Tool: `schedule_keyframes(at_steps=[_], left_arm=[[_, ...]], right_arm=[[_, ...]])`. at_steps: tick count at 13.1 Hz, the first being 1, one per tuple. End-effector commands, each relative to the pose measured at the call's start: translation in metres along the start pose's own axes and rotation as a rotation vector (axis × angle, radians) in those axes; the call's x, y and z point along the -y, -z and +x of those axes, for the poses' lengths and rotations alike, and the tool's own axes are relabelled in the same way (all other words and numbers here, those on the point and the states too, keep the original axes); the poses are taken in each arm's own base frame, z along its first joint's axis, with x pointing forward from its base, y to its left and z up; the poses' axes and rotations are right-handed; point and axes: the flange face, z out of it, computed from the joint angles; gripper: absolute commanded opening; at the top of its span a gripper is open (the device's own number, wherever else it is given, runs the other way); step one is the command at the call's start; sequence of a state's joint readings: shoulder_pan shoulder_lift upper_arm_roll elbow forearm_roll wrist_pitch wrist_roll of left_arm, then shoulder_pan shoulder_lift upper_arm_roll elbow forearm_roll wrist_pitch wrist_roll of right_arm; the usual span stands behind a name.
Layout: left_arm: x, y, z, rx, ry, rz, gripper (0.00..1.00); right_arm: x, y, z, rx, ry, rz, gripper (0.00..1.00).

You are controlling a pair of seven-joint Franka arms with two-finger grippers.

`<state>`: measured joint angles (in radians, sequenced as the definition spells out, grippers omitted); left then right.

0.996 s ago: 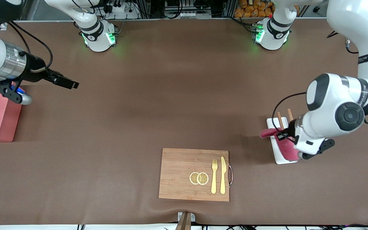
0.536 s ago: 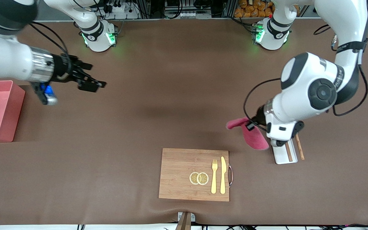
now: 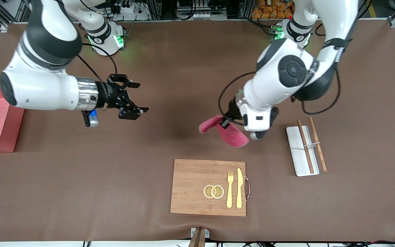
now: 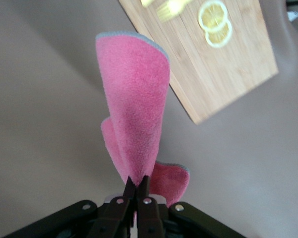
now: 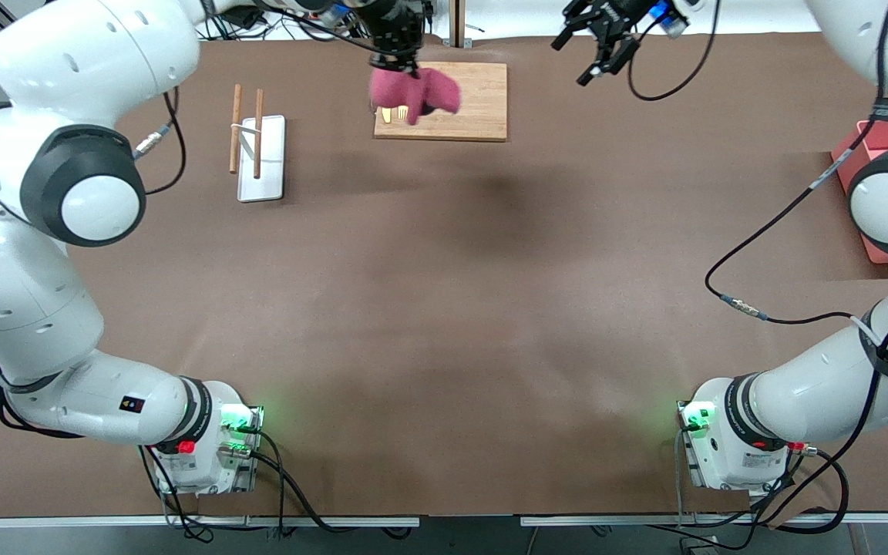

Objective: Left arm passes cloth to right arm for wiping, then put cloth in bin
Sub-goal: 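Lift the cloth with the left gripper while the right gripper approaches, then grasp the cloth with the right gripper from the left gripper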

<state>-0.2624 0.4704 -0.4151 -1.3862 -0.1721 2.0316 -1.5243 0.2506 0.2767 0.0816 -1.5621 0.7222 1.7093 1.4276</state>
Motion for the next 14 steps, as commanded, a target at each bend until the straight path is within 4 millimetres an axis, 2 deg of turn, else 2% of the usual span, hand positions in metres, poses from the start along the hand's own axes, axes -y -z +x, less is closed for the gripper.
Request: schedule_keyframes(at_steps=[1,4,6,9,13,14], left_arm=[[-0.015,-0.005,-0.028,0.073,0.119,-0.085,0.0],[-0.023,-0.019,-0.06,0.105,0.203,-0.169,0.0],[-0.024,-0.023,-0.075,0.118,0.21,-0.185,0.0],[-0.023,-0.026,-0.092,0.128,0.215,-0.181,0.0],[-0.022,-0.032,-0.095,0.129,0.211,-0.173,0.0],[-0.022,-0.032,-0.095,0.129,0.21,-0.171,0.0]], right_arm=[[0.009,-0.028,-0.009,0.005,-0.035,0.026,1.0],[0.023,-0.064,-0.015,-0.012,-0.039,0.064,1.0],[0.032,-0.08,-0.017,-0.024,-0.048,0.111,1.0],[0.047,-0.098,-0.002,-0.05,-0.058,0.162,1.0],[0.049,-0.103,0.001,-0.062,-0.046,0.165,0.43],[0.048,-0.104,-0.002,-0.071,-0.037,0.163,0.25]])
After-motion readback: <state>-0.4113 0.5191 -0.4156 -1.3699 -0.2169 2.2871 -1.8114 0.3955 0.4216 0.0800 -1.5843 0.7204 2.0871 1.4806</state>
